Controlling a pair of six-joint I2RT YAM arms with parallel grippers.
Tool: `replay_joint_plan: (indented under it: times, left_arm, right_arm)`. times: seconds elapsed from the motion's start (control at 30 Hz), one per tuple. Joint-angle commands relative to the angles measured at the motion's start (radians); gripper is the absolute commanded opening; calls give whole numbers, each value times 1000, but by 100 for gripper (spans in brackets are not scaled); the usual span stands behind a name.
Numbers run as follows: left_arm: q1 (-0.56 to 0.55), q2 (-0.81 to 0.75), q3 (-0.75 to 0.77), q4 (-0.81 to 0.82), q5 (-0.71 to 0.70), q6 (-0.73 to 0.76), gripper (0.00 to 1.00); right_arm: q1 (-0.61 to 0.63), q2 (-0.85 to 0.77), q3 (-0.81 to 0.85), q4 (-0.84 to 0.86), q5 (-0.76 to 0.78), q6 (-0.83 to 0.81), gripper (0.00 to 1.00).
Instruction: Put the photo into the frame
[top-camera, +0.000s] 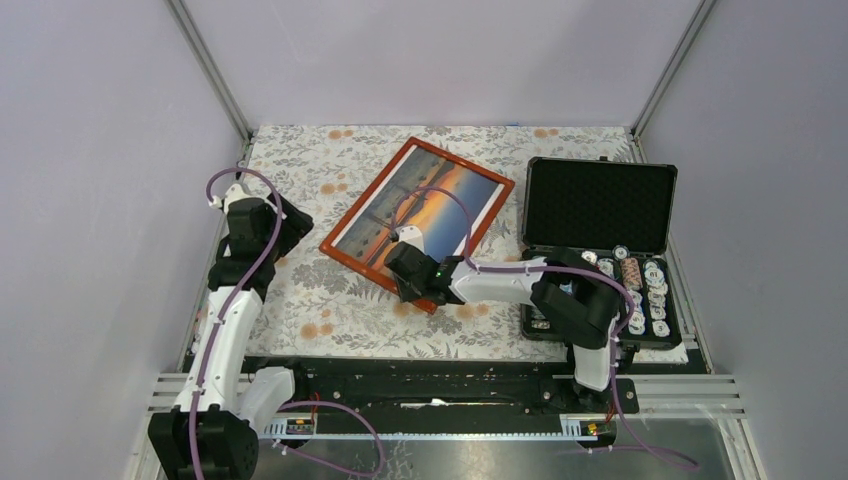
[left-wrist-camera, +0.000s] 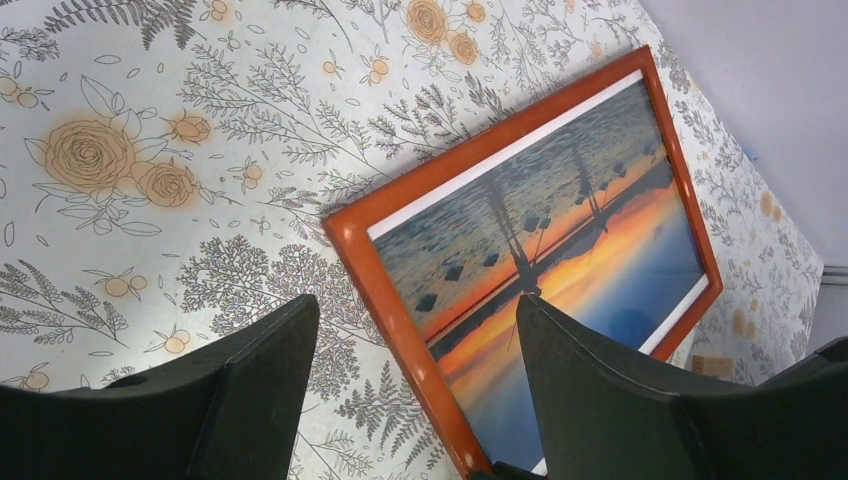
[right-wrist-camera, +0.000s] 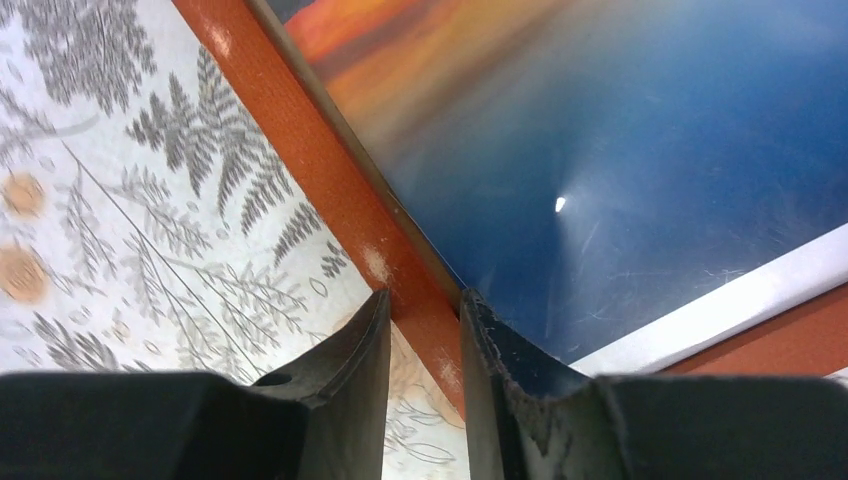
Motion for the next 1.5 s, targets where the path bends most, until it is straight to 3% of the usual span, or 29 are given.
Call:
replay_joint_plan:
  times: [0.0,0.17,0.5,0.57,0.7,0.83,0.97,1.07,1.17,1.27,1.47]
  left_arm:
    - [-19,0,52,47,-24,19,77]
    - [-35,9,72,62,-22,19,77]
    - [-76,61,88,91,-56,47,77]
    - [-83,66,87,91,-63,56,76]
    - [-102,68,75,95,-51,75,78]
    - [-112,69,44,108,-16,81,82]
    - [-112,67,28,125,28,88,87]
    - [-118,71,5,129,36,76,92]
    - [-118,84,-39,99,43,-22,98]
    - [-118,100,-113,56,88,-164,98]
    - [-120,155,-324,282,221,-340,99]
  right_arm:
    - [-1,133,69,-226,80,259,0]
    - [-31,178,188,-320,178,283,0]
    - [-149,232,275,-341,188,469,0]
    - [-162,246,294,-305,162,441,0]
    - [-123,229,331,-270,152,221,0]
    - [-118,120,302,-326,161,89,24]
    - [-127,-7,254,-375,172,-9,64]
    - [-155,-80,184,-379,86,-30,86]
    - [-161,-133,103,-340,46,-43,97]
    - [-173,-160,57,-325,43,-6,99]
    - [-222,-190,-22,-247,-34,123,100]
